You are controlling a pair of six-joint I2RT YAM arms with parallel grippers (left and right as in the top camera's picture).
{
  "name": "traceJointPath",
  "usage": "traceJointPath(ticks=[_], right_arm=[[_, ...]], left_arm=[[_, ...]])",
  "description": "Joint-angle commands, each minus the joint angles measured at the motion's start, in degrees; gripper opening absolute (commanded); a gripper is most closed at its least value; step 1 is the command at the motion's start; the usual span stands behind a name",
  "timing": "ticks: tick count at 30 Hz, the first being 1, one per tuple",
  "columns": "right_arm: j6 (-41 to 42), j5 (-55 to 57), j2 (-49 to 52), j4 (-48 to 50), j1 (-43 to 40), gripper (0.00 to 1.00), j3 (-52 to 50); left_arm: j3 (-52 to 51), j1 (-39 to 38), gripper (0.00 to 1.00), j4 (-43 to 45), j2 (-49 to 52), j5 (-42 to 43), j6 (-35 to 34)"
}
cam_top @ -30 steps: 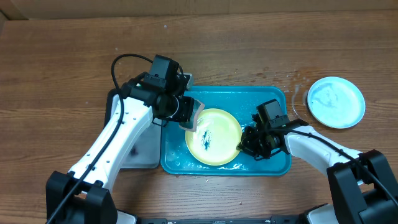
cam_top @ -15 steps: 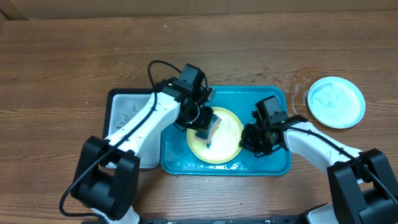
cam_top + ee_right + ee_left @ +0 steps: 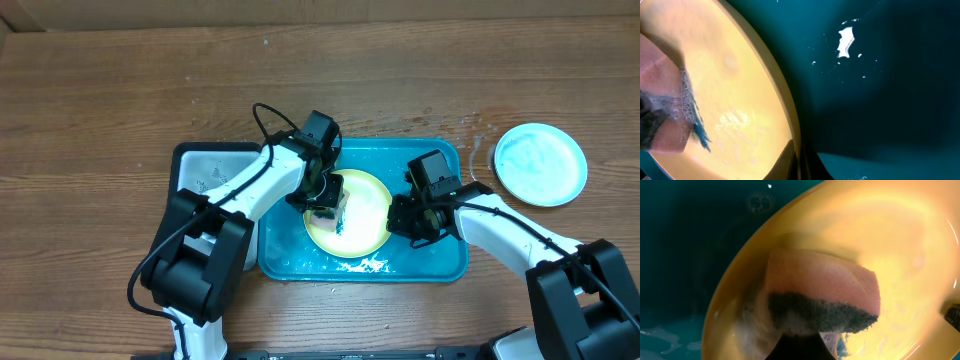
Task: Clean dirty plates on tray and stack at the side
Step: 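Scrub the yellow plate with the sponge in the left gripper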
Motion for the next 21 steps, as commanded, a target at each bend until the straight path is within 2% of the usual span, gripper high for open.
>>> traceJointPath(ticks=[1,9,15,21], right_arm=[[-1.6,-0.5,0.5,1.0,1.0,0.04,1.5],[-1.6,-0.6,0.5,1.7,1.0,0.04,1.5],[-1.5,-0.5,0.5,1.7,1.0,0.04,1.5],[-1.6,-0.5,0.5,1.5,1.0,0.04,1.5]], left_arm=[[-0.2,-2.7,0.04,0.7,3.9,-1.8,-2.1],[0.4,-10.3,0.04,-0.8,3.8,-1.6,1.4],[0.5,-10.5,0.04,-4.3,3.8,-0.8,3.9],[0.5,-7.9,0.04,-6.0,3.8,-17.7,-4.9]])
